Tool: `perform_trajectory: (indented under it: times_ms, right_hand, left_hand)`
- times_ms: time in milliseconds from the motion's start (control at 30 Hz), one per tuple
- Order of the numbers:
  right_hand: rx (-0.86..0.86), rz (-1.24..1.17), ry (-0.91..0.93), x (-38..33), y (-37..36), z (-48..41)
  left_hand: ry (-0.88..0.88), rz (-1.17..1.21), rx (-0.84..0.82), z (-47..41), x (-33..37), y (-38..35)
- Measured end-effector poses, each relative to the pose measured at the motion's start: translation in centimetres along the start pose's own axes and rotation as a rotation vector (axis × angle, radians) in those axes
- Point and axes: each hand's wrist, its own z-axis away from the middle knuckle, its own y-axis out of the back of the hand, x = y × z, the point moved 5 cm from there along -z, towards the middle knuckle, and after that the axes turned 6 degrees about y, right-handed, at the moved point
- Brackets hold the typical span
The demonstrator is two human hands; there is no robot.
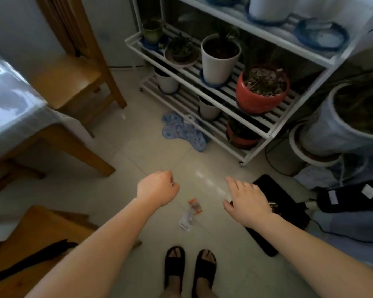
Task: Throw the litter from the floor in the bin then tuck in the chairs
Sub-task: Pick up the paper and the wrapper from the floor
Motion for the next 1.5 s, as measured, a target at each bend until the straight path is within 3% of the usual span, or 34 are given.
perform_trajectory:
  times_ms: [200,333,600,833,1133,1333,1500]
  right_hand:
    - [-0.075,-0.091,-0.056,2.0,-10.1,-5.5]
    - [-0.118,-0.093,-0.087,2.7,-18.8,-9.4]
    - [-0.149,-0.180,-0.156,4.1,-37.1,-17.3]
    - [-0.201,-0.228,-0.170,6.7,-50.8,-24.7]
    - [-0.273,-0.442,-0.207,9.4,-60.9,-32.6]
    - [-0.266,-0.498,-0.276,9.6,-65.2,-34.1]
    - [-0.193,-0.504,-0.308,8.6,-66.8,-33.7]
  left_hand:
    - [0.107,0.045,-0.202,-6.7,-3.2,-10.2]
    - [0.172,0.220,-0.320,-11.3,-5.2,-18.5]
    - [0.240,0.375,-0.373,-19.8,-9.8,-35.7]
    - [0.236,0.326,-0.450,-26.7,-13.3,-50.0]
    - [0.134,0.199,-0.540,-33.5,-14.8,-62.8]
    - [0.112,0.120,-0.454,-34.9,-14.5,-67.1]
    - [0.018,-0.108,-0.304,-34.9,-13.3,-67.8]
